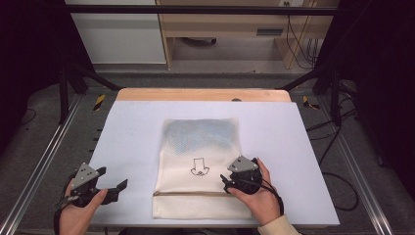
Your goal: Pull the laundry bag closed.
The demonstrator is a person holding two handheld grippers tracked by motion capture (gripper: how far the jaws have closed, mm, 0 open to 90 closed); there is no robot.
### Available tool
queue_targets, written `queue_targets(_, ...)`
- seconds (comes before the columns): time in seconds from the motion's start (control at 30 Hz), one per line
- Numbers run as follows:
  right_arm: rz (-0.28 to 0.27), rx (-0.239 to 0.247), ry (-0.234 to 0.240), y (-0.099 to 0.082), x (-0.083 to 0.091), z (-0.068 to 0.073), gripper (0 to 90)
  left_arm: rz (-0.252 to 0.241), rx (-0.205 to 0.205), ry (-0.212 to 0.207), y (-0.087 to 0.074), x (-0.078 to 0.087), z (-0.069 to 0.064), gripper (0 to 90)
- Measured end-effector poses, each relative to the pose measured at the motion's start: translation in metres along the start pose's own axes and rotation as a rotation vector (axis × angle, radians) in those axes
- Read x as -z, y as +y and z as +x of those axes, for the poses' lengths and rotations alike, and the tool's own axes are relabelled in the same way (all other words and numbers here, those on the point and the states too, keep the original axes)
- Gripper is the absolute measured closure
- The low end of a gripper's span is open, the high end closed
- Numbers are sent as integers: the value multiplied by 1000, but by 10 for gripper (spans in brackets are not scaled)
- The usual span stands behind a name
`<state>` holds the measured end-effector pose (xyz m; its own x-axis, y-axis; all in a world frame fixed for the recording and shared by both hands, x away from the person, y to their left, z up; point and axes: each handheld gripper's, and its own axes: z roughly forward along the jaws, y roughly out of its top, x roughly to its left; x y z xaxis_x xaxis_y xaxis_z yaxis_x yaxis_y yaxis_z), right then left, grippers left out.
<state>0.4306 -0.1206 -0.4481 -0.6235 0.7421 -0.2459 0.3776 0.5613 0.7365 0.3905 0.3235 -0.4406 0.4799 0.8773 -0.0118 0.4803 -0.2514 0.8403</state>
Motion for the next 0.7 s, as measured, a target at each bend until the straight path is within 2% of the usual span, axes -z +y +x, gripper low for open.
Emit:
queue_targets(0.07, 5, 7, 16, 4, 1, 3, 225, 7, -1, 3, -1, -2, 0, 85)
queue_targets(0.33, -11, 33, 78, 25, 3, 18, 311, -16, 14, 4, -1, -2, 1, 80)
queue_targets(0.43, -3, 61, 117, 35, 2, 27, 333, 6, 22, 18, 0, -4, 0, 80)
queue_targets(0.47, -3, 61, 117, 35, 2, 27, 333, 6, 22, 18, 0, -4, 0, 80)
queue_targets(0.5, 6, 74, 157, 42, 0, 33, 352, 22, 17, 26, 0, -5, -1, 80)
queue_targets(0.6, 26, 102, 200, 54, -5, 42, 373, 49, 2, 27, 0, -7, -2, 82)
queue_targets(0.7, 31, 121, 256, 67, -8, 51, 396, 64, 4, 21, 0, -10, 0, 85)
